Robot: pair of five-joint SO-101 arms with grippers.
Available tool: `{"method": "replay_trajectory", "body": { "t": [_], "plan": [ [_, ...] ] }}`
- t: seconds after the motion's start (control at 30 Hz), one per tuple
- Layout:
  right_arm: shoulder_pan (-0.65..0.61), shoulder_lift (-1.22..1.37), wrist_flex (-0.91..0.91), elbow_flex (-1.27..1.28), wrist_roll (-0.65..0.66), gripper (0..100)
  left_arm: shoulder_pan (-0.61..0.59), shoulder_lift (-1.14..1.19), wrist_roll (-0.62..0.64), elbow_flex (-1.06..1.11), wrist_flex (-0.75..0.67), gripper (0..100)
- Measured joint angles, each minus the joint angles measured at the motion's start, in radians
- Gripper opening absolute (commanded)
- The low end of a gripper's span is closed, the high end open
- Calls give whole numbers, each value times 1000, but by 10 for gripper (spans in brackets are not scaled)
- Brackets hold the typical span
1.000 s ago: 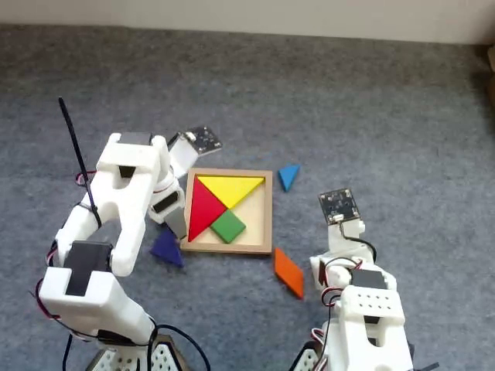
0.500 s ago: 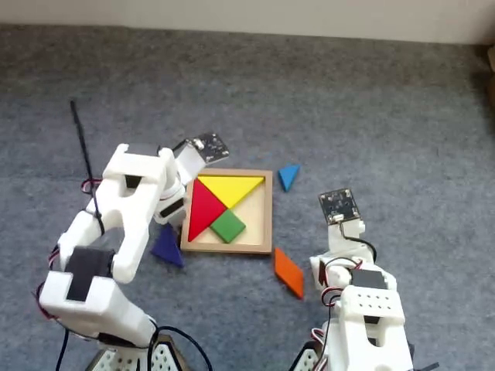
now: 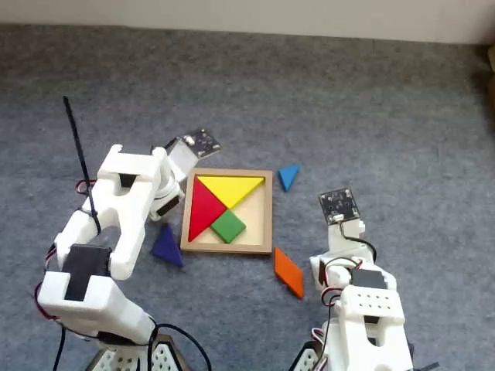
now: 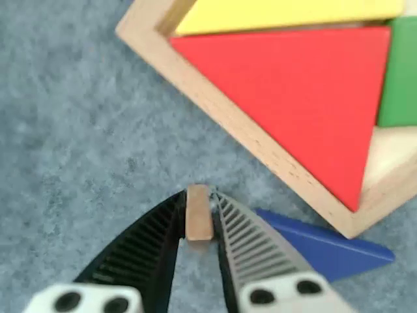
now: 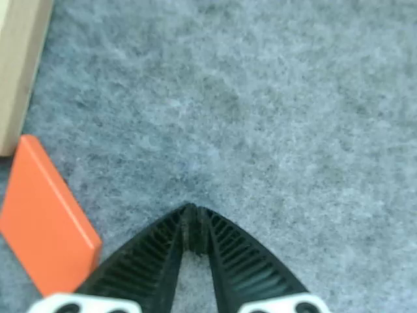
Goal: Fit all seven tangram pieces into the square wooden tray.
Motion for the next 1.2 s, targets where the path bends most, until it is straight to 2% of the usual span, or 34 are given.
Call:
{"method": "replay_trajectory", "body": {
  "t": [0.2, 0.33, 0.57, 0.8, 1.0, 1.2],
  "plan": [
    [3, 0, 0, 0, 0, 23, 84, -143, 68, 0, 103, 5],
    [3, 0, 0, 0, 0, 23, 173, -242, 167, 0, 158, 5],
    [3, 0, 0, 0, 0, 23, 315, -302, 480, 0, 169, 5],
    [3, 0, 0, 0, 0, 23, 330, -302, 848, 0, 169, 8],
    [3, 0, 0, 0, 0, 23, 368, -305, 1054, 40, 158, 5],
    [6, 0, 0, 0, 0, 23, 425, -307, 1149, 166, 14, 5]
  ]
}}
